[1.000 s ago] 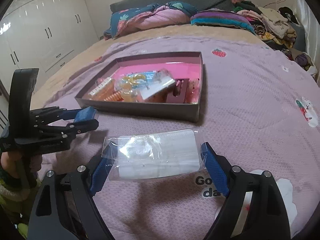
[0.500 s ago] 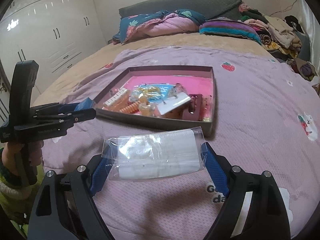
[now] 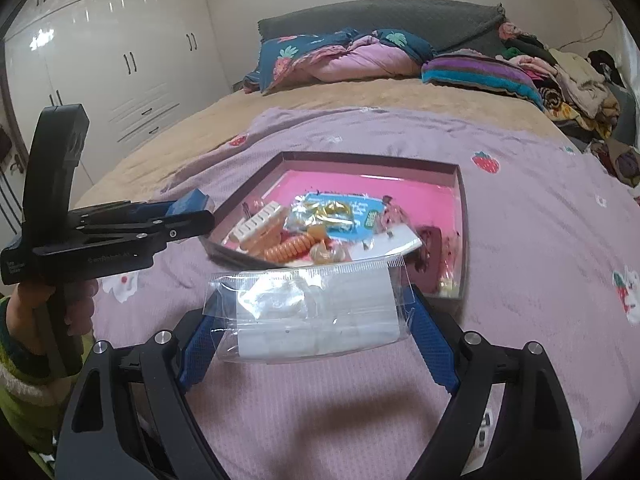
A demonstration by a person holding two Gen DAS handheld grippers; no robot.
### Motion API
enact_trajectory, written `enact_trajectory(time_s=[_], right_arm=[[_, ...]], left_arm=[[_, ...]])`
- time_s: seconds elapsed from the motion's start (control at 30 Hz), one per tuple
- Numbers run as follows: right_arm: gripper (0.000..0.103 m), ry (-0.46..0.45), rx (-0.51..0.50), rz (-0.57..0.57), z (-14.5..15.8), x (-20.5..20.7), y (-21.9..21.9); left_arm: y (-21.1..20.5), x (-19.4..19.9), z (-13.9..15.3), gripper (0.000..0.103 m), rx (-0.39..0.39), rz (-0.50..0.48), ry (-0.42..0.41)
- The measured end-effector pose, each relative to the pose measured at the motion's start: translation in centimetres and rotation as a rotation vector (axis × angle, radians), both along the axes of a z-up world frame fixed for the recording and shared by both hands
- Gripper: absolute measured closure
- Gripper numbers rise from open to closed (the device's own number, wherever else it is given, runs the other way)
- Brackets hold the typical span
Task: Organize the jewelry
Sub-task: 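Carry the blue case and clear bag into the box and open both tools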
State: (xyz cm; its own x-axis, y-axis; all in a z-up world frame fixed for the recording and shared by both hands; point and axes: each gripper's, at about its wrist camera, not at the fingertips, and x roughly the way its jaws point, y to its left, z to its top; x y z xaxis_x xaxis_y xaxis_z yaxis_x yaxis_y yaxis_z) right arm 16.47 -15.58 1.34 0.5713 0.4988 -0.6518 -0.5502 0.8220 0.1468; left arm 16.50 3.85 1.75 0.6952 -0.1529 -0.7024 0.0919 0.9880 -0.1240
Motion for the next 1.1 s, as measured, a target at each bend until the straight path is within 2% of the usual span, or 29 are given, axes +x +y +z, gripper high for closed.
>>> enact_trajectory(time_s=[0.37, 0.73, 1.1], right_arm=[[0.019, -0.024, -0.015, -0.031, 0.3, 3.5, 0.1], [0.019, -0.053, -0.048, -0.117, 0.7, 6.7, -2.5], [0.019, 0.009, -0.112, -0.126, -2.2, 10.1, -2.0]], left_arm=[[-0.3, 2.7, 0.3, 0.058, -0.005, -0.002, 0.002], [-1.8, 6.4, -0.8, 0.058, -0.038, -0.036, 0.052], [-2.8, 10.1, -2.8, 0.058, -0.020, -0.032, 0.116]])
